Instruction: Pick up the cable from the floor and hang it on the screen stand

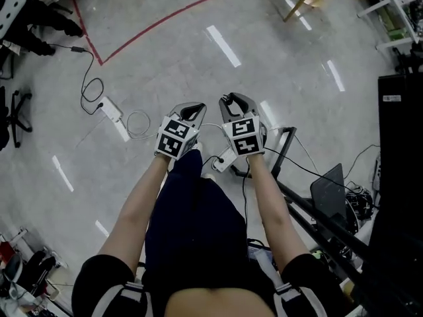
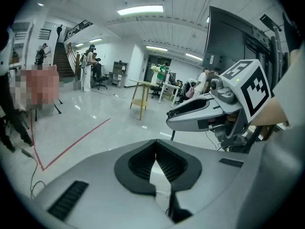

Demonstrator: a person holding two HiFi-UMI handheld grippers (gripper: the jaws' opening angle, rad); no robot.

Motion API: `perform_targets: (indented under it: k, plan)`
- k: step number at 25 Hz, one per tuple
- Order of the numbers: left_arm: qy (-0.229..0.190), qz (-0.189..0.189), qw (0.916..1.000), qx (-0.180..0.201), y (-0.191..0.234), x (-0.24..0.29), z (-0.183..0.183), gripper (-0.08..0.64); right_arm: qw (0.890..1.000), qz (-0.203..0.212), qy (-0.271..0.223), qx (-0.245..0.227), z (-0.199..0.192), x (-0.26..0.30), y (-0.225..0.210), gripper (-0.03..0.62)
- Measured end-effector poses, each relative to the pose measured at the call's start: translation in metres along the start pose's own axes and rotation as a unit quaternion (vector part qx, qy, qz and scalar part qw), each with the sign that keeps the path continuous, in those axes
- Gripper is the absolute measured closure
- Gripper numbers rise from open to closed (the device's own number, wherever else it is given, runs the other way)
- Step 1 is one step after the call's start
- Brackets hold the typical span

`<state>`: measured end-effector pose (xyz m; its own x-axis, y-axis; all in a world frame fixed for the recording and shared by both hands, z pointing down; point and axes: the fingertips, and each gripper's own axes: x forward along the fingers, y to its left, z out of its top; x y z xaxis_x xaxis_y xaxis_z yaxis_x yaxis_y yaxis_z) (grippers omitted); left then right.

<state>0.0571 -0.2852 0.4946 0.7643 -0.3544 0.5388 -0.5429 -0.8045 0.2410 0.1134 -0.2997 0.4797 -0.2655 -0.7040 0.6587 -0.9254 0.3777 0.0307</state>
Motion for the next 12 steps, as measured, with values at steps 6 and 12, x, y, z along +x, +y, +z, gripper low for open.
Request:
perform_targets:
  k: [6,12]
  plan:
    - [0.002,-0.051,0.9986,0.012,-0.038,-0.012,0.024,0.552,0.999,-0.024,-0.017,0.016,0.016,-0.039,-0.006,0.453]
    - [0.0,-0.082,0.9949,0.059,-0.062,-0.013,0.042,0.552,0.998,-0.046,-0.023,0.037,0.022,-0.077,-0.015,0.453]
